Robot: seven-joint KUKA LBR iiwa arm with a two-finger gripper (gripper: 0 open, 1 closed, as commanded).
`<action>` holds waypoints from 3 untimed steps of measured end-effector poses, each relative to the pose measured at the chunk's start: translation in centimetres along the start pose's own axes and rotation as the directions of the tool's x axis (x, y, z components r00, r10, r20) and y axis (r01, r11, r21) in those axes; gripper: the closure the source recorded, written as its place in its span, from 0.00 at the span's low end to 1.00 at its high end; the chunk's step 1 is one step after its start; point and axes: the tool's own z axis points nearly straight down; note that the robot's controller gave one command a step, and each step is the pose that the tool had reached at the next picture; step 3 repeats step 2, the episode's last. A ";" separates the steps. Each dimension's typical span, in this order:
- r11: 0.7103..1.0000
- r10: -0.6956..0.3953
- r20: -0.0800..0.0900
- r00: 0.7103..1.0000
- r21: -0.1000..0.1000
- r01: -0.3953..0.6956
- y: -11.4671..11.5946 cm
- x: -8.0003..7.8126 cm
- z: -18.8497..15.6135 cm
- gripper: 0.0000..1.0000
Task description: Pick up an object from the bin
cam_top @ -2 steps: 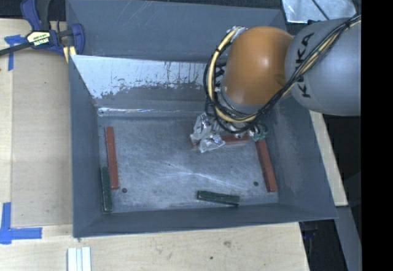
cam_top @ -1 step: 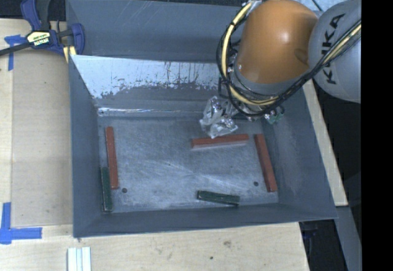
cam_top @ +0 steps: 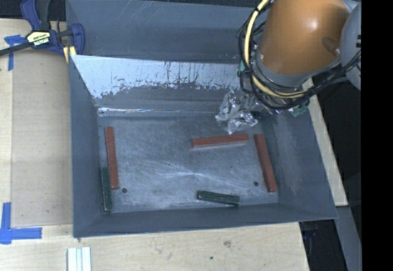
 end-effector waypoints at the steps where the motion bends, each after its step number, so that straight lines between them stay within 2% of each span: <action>1: 0.998 0.062 -0.006 0.998 -0.004 -0.062 1.1 -1.8 11.6 0.00; 3: 0.998 0.064 0.000 0.998 0.000 -0.064 0.9 -1.9 11.2 0.00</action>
Offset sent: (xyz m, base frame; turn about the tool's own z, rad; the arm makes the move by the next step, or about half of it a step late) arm 0.0000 0.0000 0.0000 0.0000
